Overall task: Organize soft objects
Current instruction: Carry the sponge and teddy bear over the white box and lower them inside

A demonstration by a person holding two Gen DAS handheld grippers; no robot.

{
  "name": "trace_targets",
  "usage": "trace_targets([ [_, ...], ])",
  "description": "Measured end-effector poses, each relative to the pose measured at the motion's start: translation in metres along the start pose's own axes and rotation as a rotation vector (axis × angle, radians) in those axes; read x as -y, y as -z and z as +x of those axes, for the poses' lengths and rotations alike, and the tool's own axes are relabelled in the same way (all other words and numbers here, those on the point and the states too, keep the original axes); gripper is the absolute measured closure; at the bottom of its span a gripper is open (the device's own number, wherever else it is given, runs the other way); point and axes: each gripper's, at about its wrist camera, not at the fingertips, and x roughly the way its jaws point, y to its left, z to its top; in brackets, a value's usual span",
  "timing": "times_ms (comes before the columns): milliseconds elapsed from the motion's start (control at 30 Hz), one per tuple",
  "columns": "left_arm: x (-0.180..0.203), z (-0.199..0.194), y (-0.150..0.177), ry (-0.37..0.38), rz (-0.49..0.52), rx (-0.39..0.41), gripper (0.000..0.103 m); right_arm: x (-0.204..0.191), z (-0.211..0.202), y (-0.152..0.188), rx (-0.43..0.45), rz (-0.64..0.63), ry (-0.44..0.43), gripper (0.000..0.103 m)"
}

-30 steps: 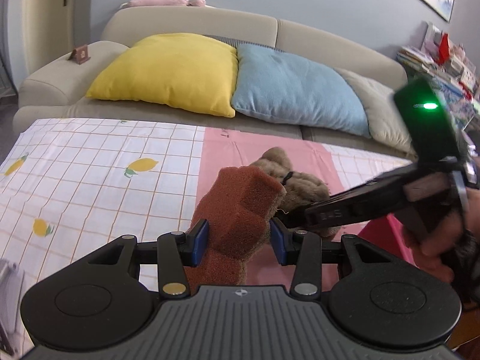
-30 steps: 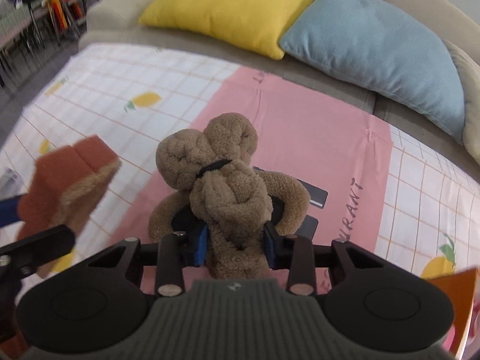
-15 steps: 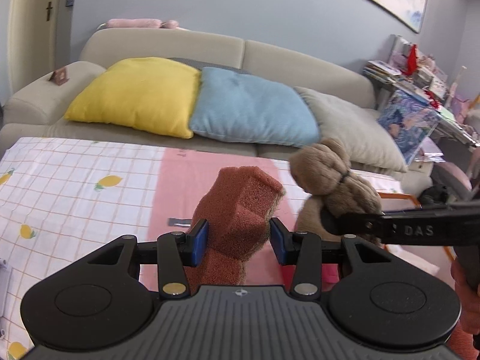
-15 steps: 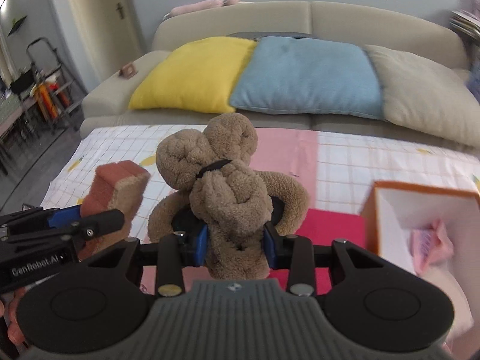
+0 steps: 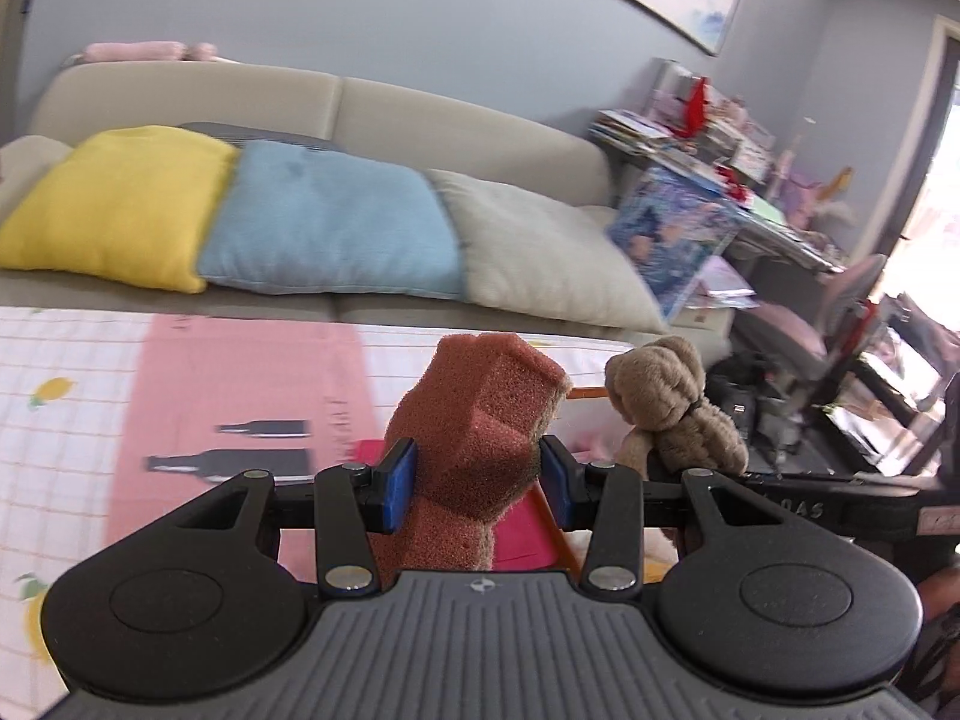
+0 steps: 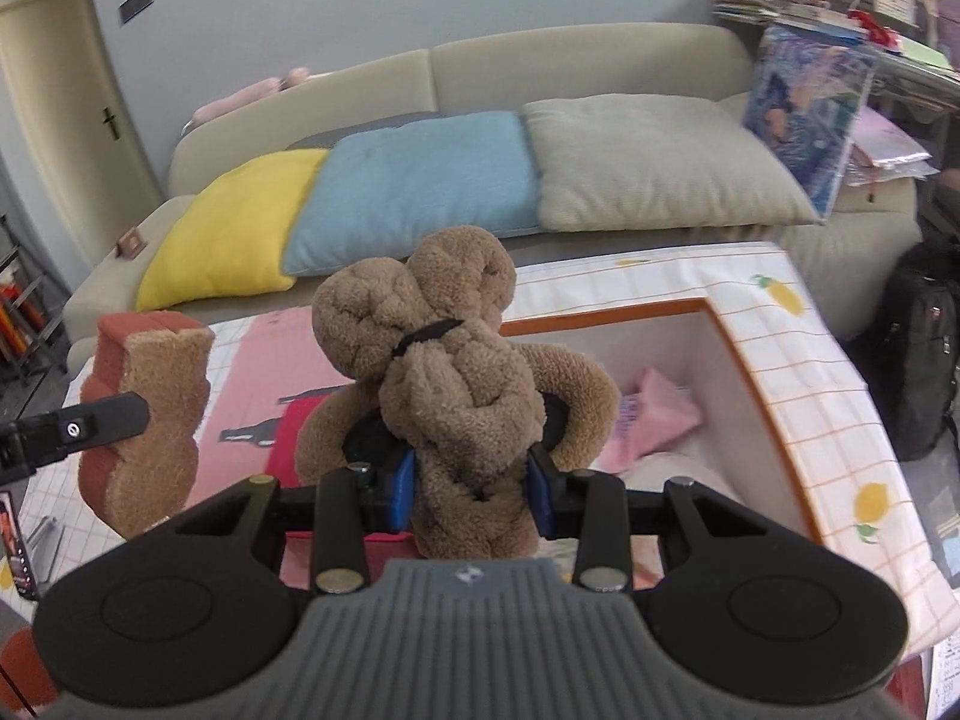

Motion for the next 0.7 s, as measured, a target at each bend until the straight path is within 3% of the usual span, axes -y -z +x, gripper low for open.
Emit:
trace_targets([
  [367, 0.061, 0.071, -0.022, 0.185, -0.012, -0.104, 0.053, 0.063, -0.012, -0.002, 0.036, 0.077, 0.098, 0.066],
  [567, 0.066, 0.118, -0.030, 0.236, -0.068, -0.190, 0.053, 0.093, -0.003, -0.004, 0.017, 0.130, 0.109, 0.066],
  [700, 0.069, 0.148, -0.034, 0.230, -0.082, -0.236, 0.053, 0.105, 0.013, -0.007, 0.000, 0.145, 0.107, 0.066],
])
